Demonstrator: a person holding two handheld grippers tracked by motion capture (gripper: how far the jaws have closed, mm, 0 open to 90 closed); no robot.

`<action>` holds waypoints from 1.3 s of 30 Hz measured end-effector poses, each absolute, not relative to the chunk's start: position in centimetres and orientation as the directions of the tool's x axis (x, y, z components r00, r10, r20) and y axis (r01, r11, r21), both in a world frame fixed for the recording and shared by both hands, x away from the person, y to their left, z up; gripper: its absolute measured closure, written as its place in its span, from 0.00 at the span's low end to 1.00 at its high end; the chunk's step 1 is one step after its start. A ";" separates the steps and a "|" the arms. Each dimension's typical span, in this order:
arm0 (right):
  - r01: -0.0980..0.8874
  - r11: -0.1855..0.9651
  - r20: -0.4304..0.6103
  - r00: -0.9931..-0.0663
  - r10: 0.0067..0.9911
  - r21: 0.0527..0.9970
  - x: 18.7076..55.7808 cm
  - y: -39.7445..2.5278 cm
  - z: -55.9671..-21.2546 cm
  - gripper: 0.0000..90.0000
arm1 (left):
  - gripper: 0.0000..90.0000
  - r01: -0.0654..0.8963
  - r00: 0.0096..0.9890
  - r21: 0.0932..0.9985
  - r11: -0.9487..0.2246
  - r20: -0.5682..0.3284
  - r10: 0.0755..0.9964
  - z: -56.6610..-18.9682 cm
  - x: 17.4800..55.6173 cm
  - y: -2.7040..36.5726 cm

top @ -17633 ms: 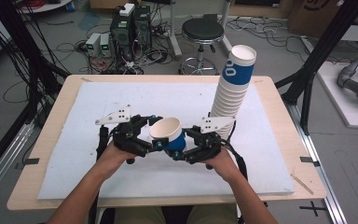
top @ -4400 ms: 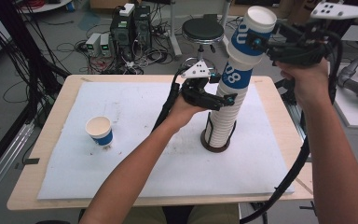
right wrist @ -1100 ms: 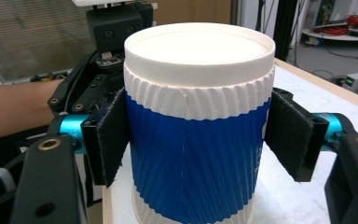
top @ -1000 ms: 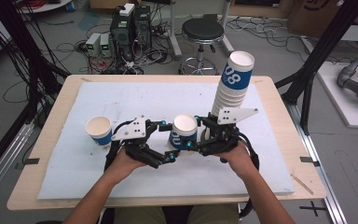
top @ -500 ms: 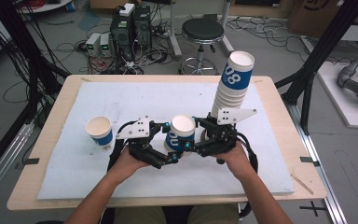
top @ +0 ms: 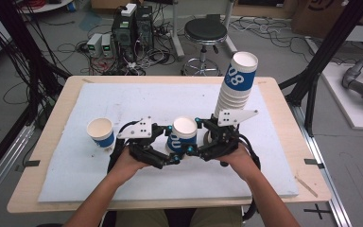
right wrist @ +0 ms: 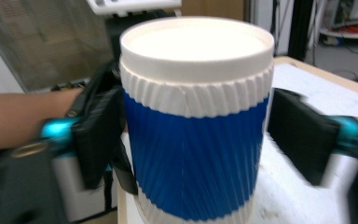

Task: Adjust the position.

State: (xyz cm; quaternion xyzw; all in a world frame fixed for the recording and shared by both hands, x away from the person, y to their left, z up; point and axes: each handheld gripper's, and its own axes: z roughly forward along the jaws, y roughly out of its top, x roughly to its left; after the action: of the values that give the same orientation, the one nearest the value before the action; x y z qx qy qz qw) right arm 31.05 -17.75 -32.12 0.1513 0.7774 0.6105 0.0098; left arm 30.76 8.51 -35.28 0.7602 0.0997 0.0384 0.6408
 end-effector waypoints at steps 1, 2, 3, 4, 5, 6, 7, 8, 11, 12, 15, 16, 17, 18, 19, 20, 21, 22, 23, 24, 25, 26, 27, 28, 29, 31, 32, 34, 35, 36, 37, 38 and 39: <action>0.222 0.223 0.164 -0.954 0.250 0.949 31.0 -17.8 -32.0 0.18 | 0.25 0.102 0.977 0.981 -0.165 -0.067 0.203 -35.2 30.8 8.6; 0.221 0.237 0.162 -0.956 0.245 0.946 31.0 -17.7 -32.0 0.18 | 0.25 0.103 0.976 0.980 -0.170 -0.067 0.206 -35.1 30.8 8.8; 0.222 0.243 0.167 -0.959 0.229 0.944 31.0 -17.8 -31.9 0.18 | 0.25 0.105 0.976 0.979 -0.177 -0.068 0.206 -35.0 30.9 8.9; 0.219 0.251 0.164 -0.961 0.222 0.943 31.0 -17.8 -31.8 0.18 | 0.25 0.106 0.976 0.977 -0.183 -0.067 0.209 -35.0 30.9 9.0; 0.215 0.259 0.158 -0.962 0.223 0.942 31.0 -17.8 -31.6 0.18 | 0.25 0.104 0.975 0.976 -0.192 -0.062 0.214 -34.9 30.8 9.1; 0.210 0.272 0.151 -0.963 0.225 0.939 31.0 -17.7 -31.5 0.18 | 0.25 0.101 0.975 0.974 -0.204 -0.056 0.215 -34.9 30.8 9.1; 0.208 0.279 0.146 -0.963 0.226 0.938 31.0 -17.7 -31.4 0.18 | 0.25 0.098 0.976 0.971 -0.216 -0.052 0.212 -34.9 30.8 9.2; 0.200 0.294 0.135 -0.964 0.227 0.935 31.1 -17.7 -31.1 0.18 | 0.25 0.094 0.976 0.969 -0.227 -0.045 0.212 -34.8 30.7 9.2; 0.167 0.326 0.097 -0.971 0.220 0.930 31.4 -17.7 -30.5 0.18 | 0.25 0.085 0.978 0.961 -0.264 -0.030 0.207 -34.7 30.6 9.3; 0.178 0.345 0.106 -0.970 0.217 0.922 31.4 -17.7 -30.3 0.18 | 0.25 0.081 0.979 0.959 -0.272 -0.025 0.203 -34.6 30.6 9.4; 0.164 0.384 0.089 -0.975 0.204 0.909 31.6 -17.7 -29.6 0.18 | 0.25 0.075 0.980 0.949 -0.307 -0.014 0.199 -34.5 30.6 9.5; 0.158 0.399 0.082 -0.976 0.200 0.903 31.7 -17.8 -29.3 0.18 | 0.25 0.077 0.980 0.945 -0.319 -0.012 0.201 -34.4 30.6 9.5; 0.150 0.411 0.073 -0.978 0.197 0.899 31.8 -17.8 -29.0 0.18 | 0.25 0.079 0.979 0.940 -0.332 -0.011 0.201 -34.4 30.7 9.5; 0.156 0.429 0.078 -0.978 0.193 0.890 31.8 -17.8 -28.7 0.18 | 0.25 0.086 0.980 0.939 -0.334 -0.019 0.199 -34.3 30.7 9.5; 0.140 0.442 0.065 -0.981 0.181 0.886 31.9 -17.8 -28.4 0.18 | 0.25 0.077 0.981 0.933 -0.350 -0.008 0.196 -34.3 30.7 9.6; 0.125 0.456 0.050 -0.984 0.172 0.881 32.0 -17.8 -28.0 0.18 | 0.25 0.078 0.980 0.931 -0.358 -0.006 0.197 -34.2 30.8 9.6; 0.113 0.474 0.039 -0.986 0.163 0.873 32.1 -17.7 -27.7 0.18 | 0.25 0.078 0.981 0.929 -0.361 -0.007 0.194 -34.1 30.8 9.6; 0.117 0.492 0.044 -0.986 0.158 0.863 32.2 -17.6 -27.4 0.18 | 0.25 0.076 0.981 0.928 -0.365 -0.005 0.192 -34.0 30.8 9.6; 0.102 0.507 0.028 -0.988 0.151 0.856 32.4 -17.5 -27.1 0.18 | 0.25 0.076 0.981 0.926 -0.371 -0.004 0.192 -34.0 30.8 9.5; 0.098 0.520 0.025 -0.989 0.145 0.849 32.5 -17.4 -26.8 0.18 | 0.25 0.075 0.982 0.924 -0.375 -0.002 0.191 -33.9 30.8 9.5; 0.086 0.525 0.017 -0.991 0.135 0.847 32.7 -17.2 -26.6 0.18 | 0.25 0.073 0.982 0.921 -0.382 0.000 0.187 -33.9 30.8 9.4; 0.086 0.536 0.019 -0.991 0.130 0.840 32.8 -17.1 -26.3 0.18 | 0.25 0.068 0.983 0.915 -0.397 0.007 0.185 -33.9 30.8 9.3; 0.074 0.544 0.009 -0.993 0.120 0.836 33.0 -16.9 -26.1 0.18 | 0.25 0.068 0.983 0.912 -0.403 0.009 0.185 -33.9 30.8 9.2; 0.072 0.554 0.010 -0.993 0.115 0.829 33.1 -16.7 -26.0 0.18 | 0.25 0.068 0.983 0.910 -0.408 0.009 0.184 -33.9 30.8 9.0; 0.072 0.564 0.014 -0.994 0.106 0.822 33.1 -16.5 -25.9 0.18 | 0.25 0.066 0.984 0.908 -0.414 0.011 0.180 -33.9 30.8 8.9; 0.066 0.588 0.017 -0.996 0.088 0.806 33.3 -16.0 -25.9 0.18 | 0.25 0.066 0.984 0.902 -0.426 0.011 0.177 -33.9 30.9 8.8; 0.062 0.604 0.017 -0.997 0.079 0.795 33.4 -15.8 -26.0 0.18 | 0.25 0.065 0.984 0.899 -0.432 0.015 0.178 -33.9 30.9 8.7; 0.048 0.631 0.011 -0.998 0.063 0.774 33.5 -15.4 -26.2 0.18 | 0.25 0.067 0.984 0.895 -0.441 0.013 0.175 -33.8 30.9 8.6; 0.051 0.649 0.012 -0.998 0.064 0.759 33.4 -15.2 -26.3 0.18 | 0.25 0.061 0.985 0.893 -0.447 0.019 0.172 -33.8 30.9 8.6; 0.043 0.661 0.006 -0.998 0.057 0.749 33.4 -15.0 -26.3 0.18 | 0.25 0.060 0.986 0.888 -0.457 0.020 0.168 -33.7 30.9 8.6; 0.041 0.671 0.006 -0.999 0.053 0.741 33.4 -14.8 -26.4 0.18 | 0.25 0.057 0.986 0.885 -0.462 0.022 0.164 -33.7 30.9 8.6; 0.039 0.677 0.009 -0.999 0.047 0.735 33.5 -14.6 -26.4 0.18 | 0.25 0.058 0.987 0.881 -0.470 0.021 0.162 -33.7 30.9 8.5; 0.034 0.683 0.007 -0.999 0.043 0.729 33.5 -14.5 -26.4 0.18 | 0.25 0.055 0.987 0.878 -0.476 0.023 0.158 -33.7 30.9 8.4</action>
State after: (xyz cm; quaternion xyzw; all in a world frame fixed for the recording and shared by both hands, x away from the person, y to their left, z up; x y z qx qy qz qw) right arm 33.52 -14.47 -26.44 0.0210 0.9174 0.3973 0.0052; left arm 30.92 8.42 -33.68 0.8577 0.0622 0.0505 0.5079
